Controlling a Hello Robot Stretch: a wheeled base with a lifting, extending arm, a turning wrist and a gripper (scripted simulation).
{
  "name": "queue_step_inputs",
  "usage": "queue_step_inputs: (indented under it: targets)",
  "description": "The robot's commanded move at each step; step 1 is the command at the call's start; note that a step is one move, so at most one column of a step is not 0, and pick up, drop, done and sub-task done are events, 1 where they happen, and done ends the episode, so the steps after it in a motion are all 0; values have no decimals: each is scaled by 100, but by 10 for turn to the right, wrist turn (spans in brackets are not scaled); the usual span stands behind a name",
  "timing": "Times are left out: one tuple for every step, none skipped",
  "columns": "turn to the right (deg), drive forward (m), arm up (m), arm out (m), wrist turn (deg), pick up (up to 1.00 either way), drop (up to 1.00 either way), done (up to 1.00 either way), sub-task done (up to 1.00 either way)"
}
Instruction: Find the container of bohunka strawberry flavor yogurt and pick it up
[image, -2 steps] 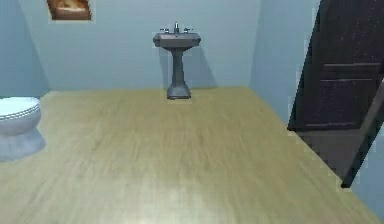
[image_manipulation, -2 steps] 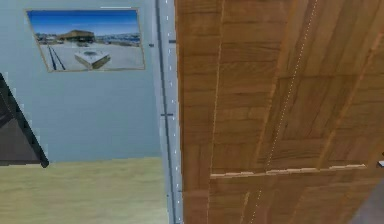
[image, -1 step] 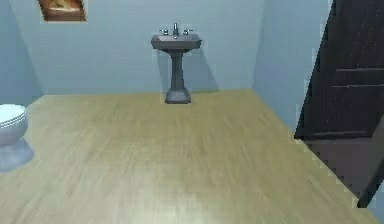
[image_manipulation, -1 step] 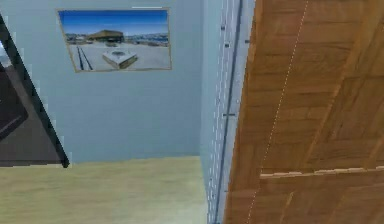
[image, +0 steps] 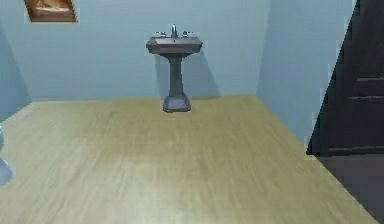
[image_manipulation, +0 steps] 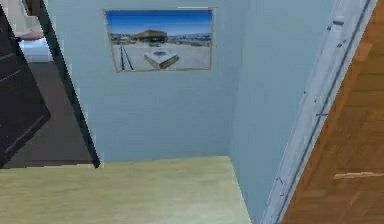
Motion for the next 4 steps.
queue_step_inputs:
  targets:
    - [-450, 0, 0, 0, 0, 0, 0, 0, 0]
    - [-450, 0, 0, 0, 0, 0, 0, 0, 0]
    - [-150, 0, 0, 0, 0, 0, 0, 0, 0]
    - [0, 100, 0, 0, 0, 0, 0, 0, 0]
